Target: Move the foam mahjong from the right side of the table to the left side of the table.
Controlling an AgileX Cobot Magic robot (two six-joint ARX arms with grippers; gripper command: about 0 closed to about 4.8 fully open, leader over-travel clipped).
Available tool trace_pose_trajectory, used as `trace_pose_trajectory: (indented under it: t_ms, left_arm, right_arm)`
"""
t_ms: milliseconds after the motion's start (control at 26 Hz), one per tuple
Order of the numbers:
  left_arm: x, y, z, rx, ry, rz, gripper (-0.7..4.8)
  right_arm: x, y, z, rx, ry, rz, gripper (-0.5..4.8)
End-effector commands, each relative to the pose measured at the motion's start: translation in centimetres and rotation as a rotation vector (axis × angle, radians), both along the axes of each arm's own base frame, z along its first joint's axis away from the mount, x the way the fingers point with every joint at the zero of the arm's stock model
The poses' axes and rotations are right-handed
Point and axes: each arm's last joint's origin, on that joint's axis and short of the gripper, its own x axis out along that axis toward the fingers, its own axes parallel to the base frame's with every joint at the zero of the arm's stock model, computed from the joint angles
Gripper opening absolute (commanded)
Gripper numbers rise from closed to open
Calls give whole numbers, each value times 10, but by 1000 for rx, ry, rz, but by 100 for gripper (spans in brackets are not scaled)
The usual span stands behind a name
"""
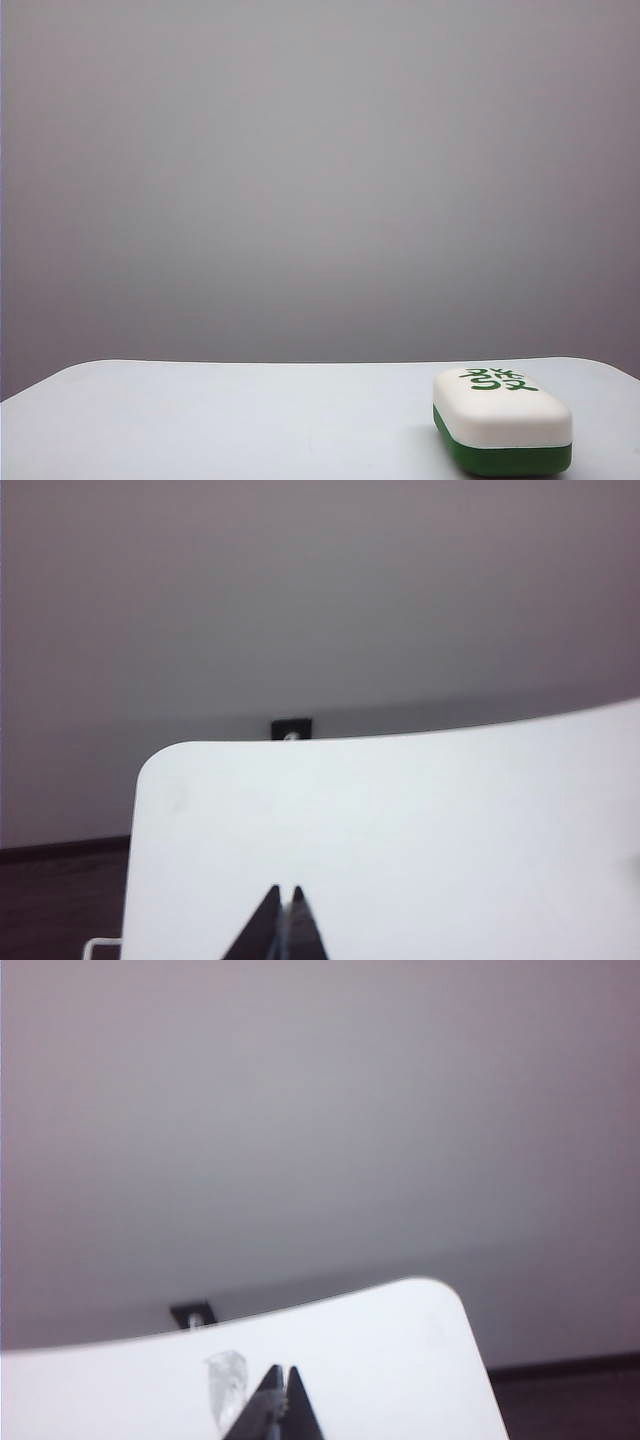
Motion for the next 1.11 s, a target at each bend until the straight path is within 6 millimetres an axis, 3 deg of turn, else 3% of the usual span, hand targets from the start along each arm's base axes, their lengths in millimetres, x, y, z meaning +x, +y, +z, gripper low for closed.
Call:
trace_pose_trajectory:
  t_ms: [38, 230, 307, 538, 806, 1113]
  left_arm:
    - [13, -2, 15, 59, -11, -47, -5]
    - [38, -11, 50, 162, -142, -273, -5]
    - [42, -13, 54, 161, -170, -317, -5]
    - [50, -18, 46, 130, -125, -454, -5]
    - [57, -22, 36, 77, -66, -602, -5]
    - [54, -23, 27, 36, 26, -668, -5]
  right_arm:
    - [15, 3, 11, -63, 17, 63, -5]
    - [63, -2, 12, -59, 136, 254, -5]
    - [76, -7, 7, -34, 173, 328, -5]
    - [121, -26, -43, 123, 389, 564, -5]
    - [154, -31, -111, 291, 613, 697, -5]
    - [159, -31, -147, 381, 805, 666, -5]
